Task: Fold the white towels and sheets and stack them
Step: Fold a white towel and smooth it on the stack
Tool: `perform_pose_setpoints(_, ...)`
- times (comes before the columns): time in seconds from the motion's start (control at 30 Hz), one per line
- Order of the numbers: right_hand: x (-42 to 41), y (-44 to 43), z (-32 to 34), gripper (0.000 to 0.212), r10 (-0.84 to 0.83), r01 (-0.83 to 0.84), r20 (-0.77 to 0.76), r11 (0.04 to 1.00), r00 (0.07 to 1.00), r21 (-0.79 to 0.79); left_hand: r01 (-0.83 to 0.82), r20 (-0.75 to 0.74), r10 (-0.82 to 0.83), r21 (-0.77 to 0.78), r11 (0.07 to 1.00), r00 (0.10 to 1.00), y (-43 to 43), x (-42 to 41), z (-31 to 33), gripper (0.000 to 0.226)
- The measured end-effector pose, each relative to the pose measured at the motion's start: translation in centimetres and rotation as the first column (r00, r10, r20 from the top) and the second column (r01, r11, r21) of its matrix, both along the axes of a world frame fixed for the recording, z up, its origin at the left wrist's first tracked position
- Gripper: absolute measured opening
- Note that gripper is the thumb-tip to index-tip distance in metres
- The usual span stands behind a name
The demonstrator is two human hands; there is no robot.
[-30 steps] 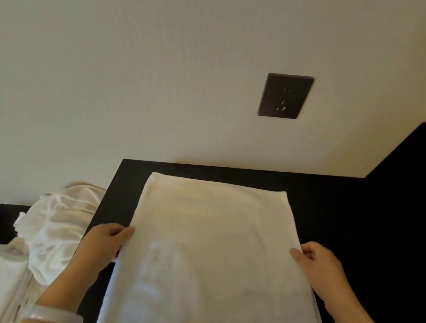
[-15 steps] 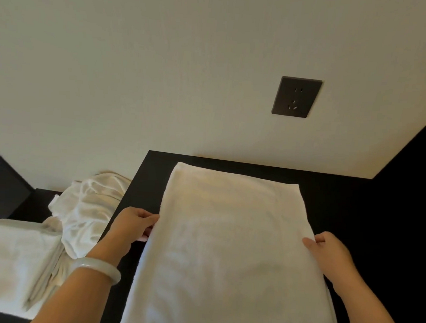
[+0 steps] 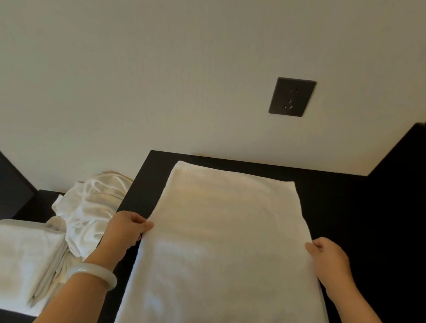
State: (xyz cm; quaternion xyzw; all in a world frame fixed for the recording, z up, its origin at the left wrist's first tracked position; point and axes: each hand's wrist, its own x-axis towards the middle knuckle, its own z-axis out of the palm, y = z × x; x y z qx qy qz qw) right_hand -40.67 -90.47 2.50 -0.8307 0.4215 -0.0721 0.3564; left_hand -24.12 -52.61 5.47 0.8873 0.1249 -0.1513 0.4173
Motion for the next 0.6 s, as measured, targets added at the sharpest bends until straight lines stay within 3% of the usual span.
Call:
perform_pose_setpoints(0.13,0.0,0.7,0.6,0.012,-0.043,0.044,0.044,0.999,0.998,-0.016,0.11,0.042,-0.119,0.173,0.979,0.992,-0.1,-0.6,0.0,0.028)
perform_pose_setpoints(0.2,-0.2,1.1,0.6,0.013,-0.01,0.012,0.036,0.999,0.999,-0.039,0.15,-0.029,-0.147,0.221,0.964,0.989,0.5,-0.8,0.2,0.042)
perform_pose_setpoints(0.27,-0.2,1.6,0.4,0.011,0.008,-0.007,0.026,0.999,1.0,-0.053,0.196,-0.134,-0.172,0.19,0.962,0.976,1.2,-1.3,0.3,0.043)
perform_pose_setpoints(0.37,-0.4,1.7,0.1,0.019,-0.015,0.017,0.088,1.0,0.996,-0.027,0.196,-0.224,-0.183,0.037,0.98,0.957,1.6,-2.1,0.7,0.034)
perform_pose_setpoints(0.43,-0.7,1.3,-0.1,0.017,-0.025,0.022,0.136,1.0,0.99,0.022,0.084,-0.287,-0.124,-0.146,0.986,0.95,1.6,-2.5,0.8,0.039)
perform_pose_setpoints(0.53,-1.1,0.6,-0.3,0.007,-0.037,0.022,0.171,0.996,0.985,0.09,-0.105,-0.402,-0.1,-0.458,0.883,0.91,1.7,-3.3,1.0,0.037)
perform_pose_setpoints(0.6,-1.4,0.5,-0.3,0.012,-0.05,0.04,0.125,0.996,0.991,0.082,-0.124,-0.428,-0.144,-0.538,0.834,0.892,2.0,-3.6,1.0,0.032)
